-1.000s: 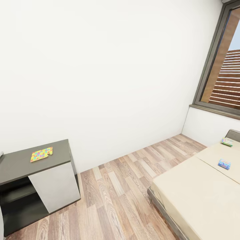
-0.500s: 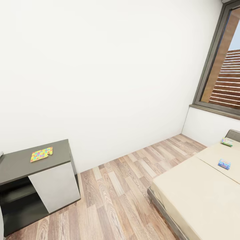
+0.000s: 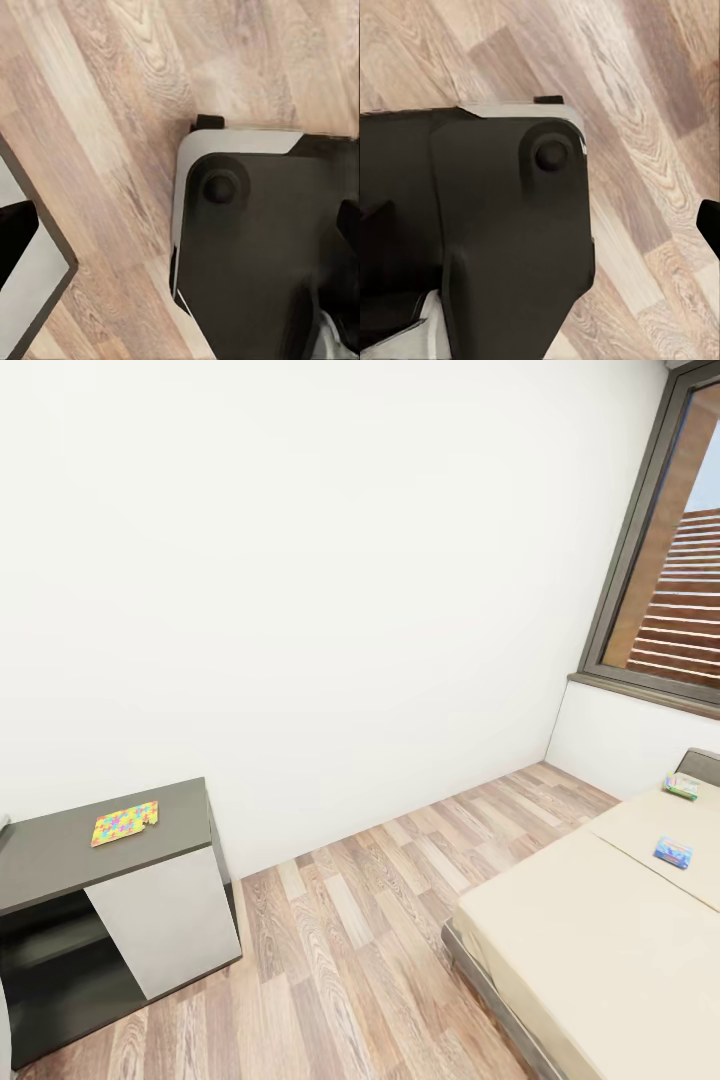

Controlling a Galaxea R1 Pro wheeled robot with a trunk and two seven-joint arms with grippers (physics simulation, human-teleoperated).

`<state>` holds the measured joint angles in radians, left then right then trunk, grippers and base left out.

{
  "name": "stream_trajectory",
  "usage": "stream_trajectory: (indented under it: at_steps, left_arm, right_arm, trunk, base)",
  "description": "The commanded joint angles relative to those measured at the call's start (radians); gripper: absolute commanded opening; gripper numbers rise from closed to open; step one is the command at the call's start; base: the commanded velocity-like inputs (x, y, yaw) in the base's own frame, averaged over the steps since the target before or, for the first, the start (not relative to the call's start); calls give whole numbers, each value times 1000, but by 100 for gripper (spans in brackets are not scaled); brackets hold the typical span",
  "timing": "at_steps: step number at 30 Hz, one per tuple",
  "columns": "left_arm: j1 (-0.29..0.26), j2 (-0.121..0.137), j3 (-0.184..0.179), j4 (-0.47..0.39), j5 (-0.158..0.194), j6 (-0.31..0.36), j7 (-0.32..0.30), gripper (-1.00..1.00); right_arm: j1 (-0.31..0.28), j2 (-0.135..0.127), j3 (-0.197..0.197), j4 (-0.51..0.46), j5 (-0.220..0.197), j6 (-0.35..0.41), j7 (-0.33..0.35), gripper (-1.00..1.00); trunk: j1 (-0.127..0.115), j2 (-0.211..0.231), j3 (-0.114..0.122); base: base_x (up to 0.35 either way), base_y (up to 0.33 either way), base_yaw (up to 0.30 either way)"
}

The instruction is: Put all the toys in the child's room - the three board games (two on the bed and one on the table), the two jigsaw puzzles on the table, and the tennis ball on the table - inside the toy box on the table in the child's room.

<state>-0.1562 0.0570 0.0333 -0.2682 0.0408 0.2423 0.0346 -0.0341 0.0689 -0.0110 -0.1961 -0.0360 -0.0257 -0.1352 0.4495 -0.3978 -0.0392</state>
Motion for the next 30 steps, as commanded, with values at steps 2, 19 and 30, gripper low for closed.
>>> stream_trajectory:
  at_steps: [2, 19, 30]
  left_arm:
    - [-21, 9, 5, -66, 5, 77, -86, 100]
    - [-44, 90, 142, -884, 7, 625, -461, 100]
    - [-45, 120, 220, -1142, 9, 793, -653, 100]
  right_arm:
    - [-23, 5, -2, -71, -5, 57, -2, 100]
    - [-68, 41, -2, -996, -96, 713, -1, 100]
    - [-78, 106, 68, -1376, -168, 972, -2, 100]
  trunk:
    - [0, -2, -3]
    - [0, -2, -3]
    - [0, -2, -3]
  base:
    - [0, 0, 0]
    - [0, 0, 0]
    - [0, 0, 0]
